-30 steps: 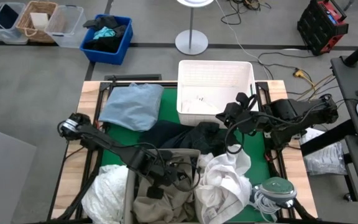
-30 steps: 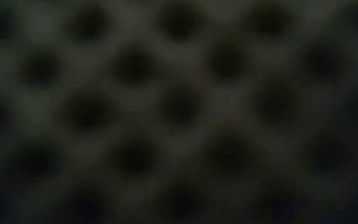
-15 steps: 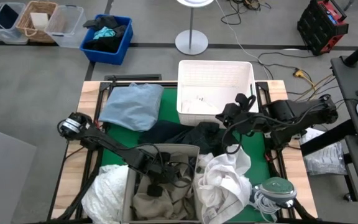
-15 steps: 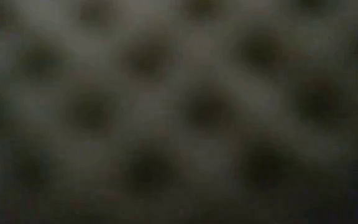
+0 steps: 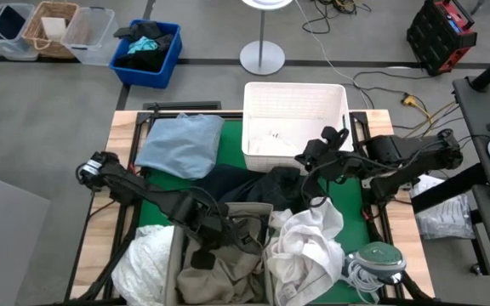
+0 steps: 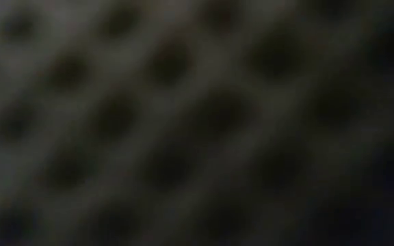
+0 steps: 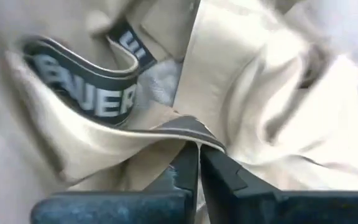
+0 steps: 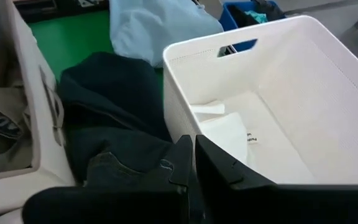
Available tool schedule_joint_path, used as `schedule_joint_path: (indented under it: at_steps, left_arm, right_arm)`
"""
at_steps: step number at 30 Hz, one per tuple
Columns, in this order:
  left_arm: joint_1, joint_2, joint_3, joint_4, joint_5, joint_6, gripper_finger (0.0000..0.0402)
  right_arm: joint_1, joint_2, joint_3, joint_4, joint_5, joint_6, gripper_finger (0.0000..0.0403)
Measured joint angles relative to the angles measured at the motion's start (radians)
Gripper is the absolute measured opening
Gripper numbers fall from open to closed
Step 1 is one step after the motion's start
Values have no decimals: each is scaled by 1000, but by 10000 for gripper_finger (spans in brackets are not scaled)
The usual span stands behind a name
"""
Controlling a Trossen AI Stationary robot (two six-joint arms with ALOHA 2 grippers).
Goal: Sort clothes
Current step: Put the brown pants into the gray laundry organizer, then put the white polo shirt into the white laundry organizer
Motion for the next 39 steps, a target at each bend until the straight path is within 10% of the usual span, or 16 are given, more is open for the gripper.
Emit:
schedule_joint_path:
  at_steps: [12, 23, 31, 39]
  left_arm:
    - [-1, -3, 355, -281, -122, -84, 0]
    - [138, -43, 606, -465, -459, 299, 0]
    - [280, -190, 461, -412, -363, 544, 0]
    - [349, -444, 51, -78, -271, 589, 0]
  right_arm:
    - [-97, -200, -1, 20, -45, -188, 13]
    - [-118, -165, -2, 61, -97, -22, 13]
    - [-151, -29, 40, 64, -148, 47, 13]
    - [-155, 43, 72, 51, -224, 111, 13]
